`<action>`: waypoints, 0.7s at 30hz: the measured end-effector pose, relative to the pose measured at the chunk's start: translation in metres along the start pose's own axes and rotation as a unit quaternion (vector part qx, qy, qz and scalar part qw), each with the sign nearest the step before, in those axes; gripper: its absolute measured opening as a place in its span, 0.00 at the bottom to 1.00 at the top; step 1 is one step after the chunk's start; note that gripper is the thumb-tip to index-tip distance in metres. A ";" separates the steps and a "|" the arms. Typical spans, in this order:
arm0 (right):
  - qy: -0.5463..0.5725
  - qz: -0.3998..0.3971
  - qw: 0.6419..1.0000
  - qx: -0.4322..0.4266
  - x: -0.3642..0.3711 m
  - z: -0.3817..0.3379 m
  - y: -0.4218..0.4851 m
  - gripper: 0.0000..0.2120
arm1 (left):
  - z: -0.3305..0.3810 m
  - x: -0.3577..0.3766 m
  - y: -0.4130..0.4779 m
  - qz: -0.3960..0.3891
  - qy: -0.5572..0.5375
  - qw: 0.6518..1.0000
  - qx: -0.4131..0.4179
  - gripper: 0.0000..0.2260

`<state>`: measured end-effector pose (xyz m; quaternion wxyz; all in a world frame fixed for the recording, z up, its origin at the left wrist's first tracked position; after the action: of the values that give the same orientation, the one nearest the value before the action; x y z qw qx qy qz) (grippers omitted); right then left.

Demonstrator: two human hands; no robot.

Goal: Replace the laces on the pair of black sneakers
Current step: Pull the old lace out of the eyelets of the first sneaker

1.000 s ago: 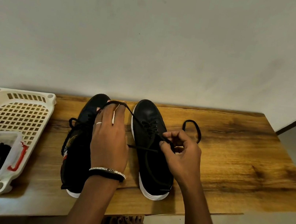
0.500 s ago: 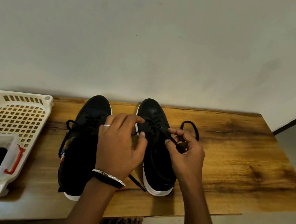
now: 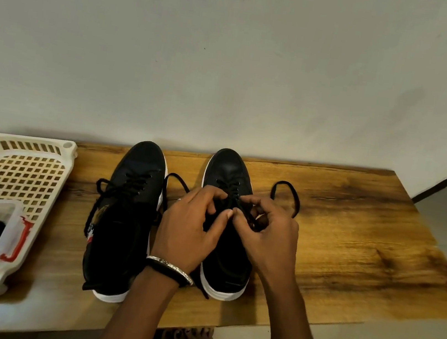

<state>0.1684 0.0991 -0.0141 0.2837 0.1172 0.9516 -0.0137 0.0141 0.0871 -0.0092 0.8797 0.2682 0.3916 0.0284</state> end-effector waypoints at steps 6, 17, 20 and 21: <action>-0.071 0.093 0.992 -0.043 0.003 -0.008 -0.006 0.04 | -0.002 0.001 0.001 0.019 -0.024 0.999 -0.039 0.11; 0.294 -0.126 0.918 0.234 0.007 0.004 -0.002 0.08 | 0.010 0.005 0.002 0.010 0.051 0.998 -0.023 0.08; 0.247 -0.112 0.942 0.197 0.005 0.002 -0.002 0.06 | 0.017 0.006 0.003 0.007 0.103 0.994 -0.027 0.07; 0.231 -0.102 0.951 0.180 0.004 0.001 -0.002 0.05 | 0.019 0.006 0.003 0.005 0.119 0.993 -0.026 0.07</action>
<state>0.1649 0.0979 -0.0173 0.0272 0.0686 0.9797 -0.1866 0.0324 0.0828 -0.0012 0.8334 0.2415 0.4915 0.0746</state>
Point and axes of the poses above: each hand's wrist, its own y-axis towards the middle knuckle, its own x-axis out of the palm, z = x × y, the point moved 4 cm from there along y, towards the middle knuckle, and after that the axes turned 15 degrees about x, right-handed, at the moved point
